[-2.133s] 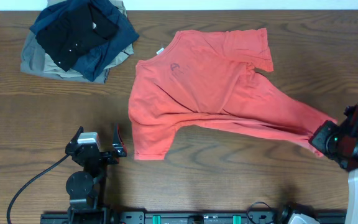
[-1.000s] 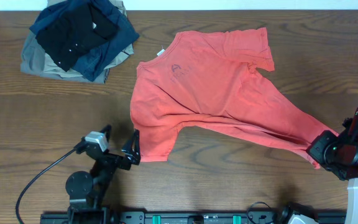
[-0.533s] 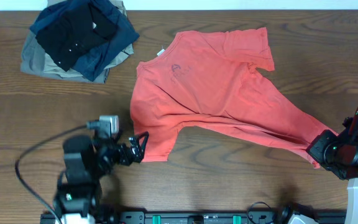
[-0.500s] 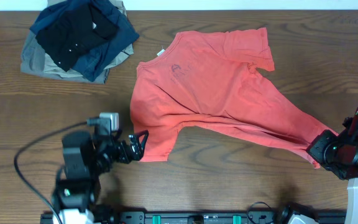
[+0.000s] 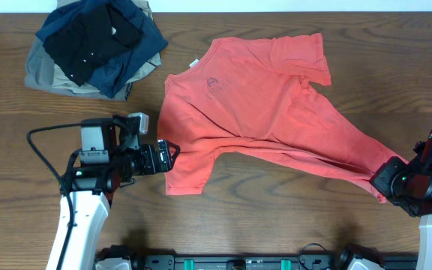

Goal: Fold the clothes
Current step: 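Reach the left gripper to the shirt's left hem and grasp it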

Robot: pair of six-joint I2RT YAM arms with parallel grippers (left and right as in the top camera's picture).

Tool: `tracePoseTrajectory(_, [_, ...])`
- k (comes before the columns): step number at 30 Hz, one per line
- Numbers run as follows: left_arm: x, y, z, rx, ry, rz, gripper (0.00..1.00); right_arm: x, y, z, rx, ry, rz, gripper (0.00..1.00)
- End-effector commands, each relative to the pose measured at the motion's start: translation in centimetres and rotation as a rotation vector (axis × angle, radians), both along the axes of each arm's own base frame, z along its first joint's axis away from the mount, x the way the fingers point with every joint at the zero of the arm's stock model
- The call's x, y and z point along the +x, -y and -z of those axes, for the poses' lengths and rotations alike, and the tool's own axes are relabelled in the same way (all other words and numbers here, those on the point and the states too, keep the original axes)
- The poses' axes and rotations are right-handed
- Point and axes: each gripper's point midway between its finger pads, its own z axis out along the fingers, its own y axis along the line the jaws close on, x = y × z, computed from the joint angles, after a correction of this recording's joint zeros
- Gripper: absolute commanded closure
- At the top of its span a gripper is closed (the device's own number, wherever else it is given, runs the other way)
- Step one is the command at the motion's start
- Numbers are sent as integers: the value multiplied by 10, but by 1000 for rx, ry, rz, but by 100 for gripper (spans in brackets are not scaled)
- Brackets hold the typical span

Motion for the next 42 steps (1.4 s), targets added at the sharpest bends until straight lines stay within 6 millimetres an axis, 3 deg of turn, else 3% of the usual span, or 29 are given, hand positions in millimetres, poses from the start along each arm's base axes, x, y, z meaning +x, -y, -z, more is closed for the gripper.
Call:
tracePoseTrajectory(1, [-5,-5,3,66,-49,-22,2,0,3,-1,-3,9,15,99])
tracePoseTrajectory(5, [-27,-16,26,281,-174,-36,2,3,4,-2,-6,20,16,99])
tracePoseTrajectory(9, [-42,-13,44,367,-274,-38,2,4,4,-3,-6,25,17,99])
tracePoseTrajectory(20, [-46,-2,84,407,-419,-1,2,4,2,-3,-2,27,1,99])
tracePoseTrajectory(38, [-57,6,112,373,-568,-13,1,4,2,-3,-3,27,-1,99])
tracePoseTrajectory(41, [-57,6,113,374,-573,-13,30,4,2,-3,-4,27,-2,99])
tracePoseTrajectory(42, [-57,6,113,374,-573,-13,48,4,2,-3,-4,27,-2,99])
